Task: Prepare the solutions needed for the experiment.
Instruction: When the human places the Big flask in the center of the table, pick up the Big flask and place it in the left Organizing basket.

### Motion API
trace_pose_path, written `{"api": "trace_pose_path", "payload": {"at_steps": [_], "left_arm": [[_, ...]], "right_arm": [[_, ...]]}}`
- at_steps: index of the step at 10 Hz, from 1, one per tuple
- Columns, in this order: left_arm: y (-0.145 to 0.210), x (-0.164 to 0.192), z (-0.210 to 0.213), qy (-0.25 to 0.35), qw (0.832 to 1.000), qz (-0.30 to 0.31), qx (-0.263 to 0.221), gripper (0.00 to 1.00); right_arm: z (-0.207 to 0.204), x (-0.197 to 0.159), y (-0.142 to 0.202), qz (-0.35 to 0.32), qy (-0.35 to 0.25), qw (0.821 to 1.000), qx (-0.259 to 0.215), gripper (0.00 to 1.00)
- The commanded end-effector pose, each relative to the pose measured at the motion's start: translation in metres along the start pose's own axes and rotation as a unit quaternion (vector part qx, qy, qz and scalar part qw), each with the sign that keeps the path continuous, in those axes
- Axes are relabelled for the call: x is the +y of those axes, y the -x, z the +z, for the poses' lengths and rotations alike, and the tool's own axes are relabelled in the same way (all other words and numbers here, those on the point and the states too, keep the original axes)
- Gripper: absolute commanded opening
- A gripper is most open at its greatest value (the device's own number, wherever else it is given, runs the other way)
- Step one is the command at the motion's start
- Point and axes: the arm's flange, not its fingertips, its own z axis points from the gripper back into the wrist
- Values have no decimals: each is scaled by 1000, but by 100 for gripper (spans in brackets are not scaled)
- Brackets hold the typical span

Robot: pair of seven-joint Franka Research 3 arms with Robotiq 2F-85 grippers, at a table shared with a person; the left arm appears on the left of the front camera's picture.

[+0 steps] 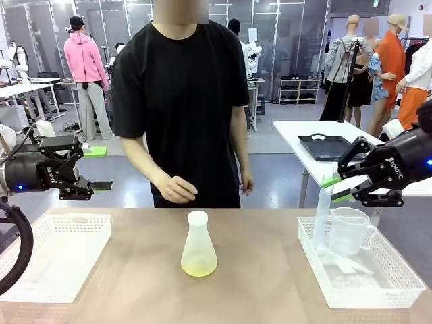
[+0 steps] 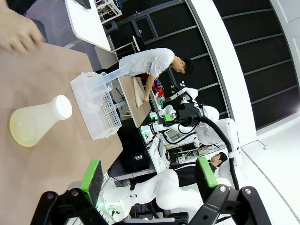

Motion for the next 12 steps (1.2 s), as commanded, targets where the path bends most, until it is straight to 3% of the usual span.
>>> {"api": "trace_pose_path", "payload": {"at_steps": [1,2,3,4,5,6,7,12], "left_arm": [[0,-2,-3,1,1000,3,0,100],[0,-2,-3,1,1000,3,0,100],[0,-2,-3,1,1000,3,0,100],[0,-2,-3,1,1000,3,0,100],[0,-2,-3,1,1000,3,0,100],[0,-2,-3,1,1000,3,0,100],[0,-2,-3,1,1000,3,0,100],[0,-2,-3,1,1000,3,0,100]], "right_arm": [[-7,-11,0,11,-58,998,35,34],[-10,-15,-2,19,-124,990,65,51],[-16,-16,-5,22,-152,986,60,54],[-21,-17,-7,22,-168,984,60,70],[-25,-17,-8,23,-175,983,58,70],[-28,-17,-8,24,-183,981,64,88],[-32,-16,-9,25,-189,979,75,74],[-27,-9,-19,10,-184,980,75,74]]}}
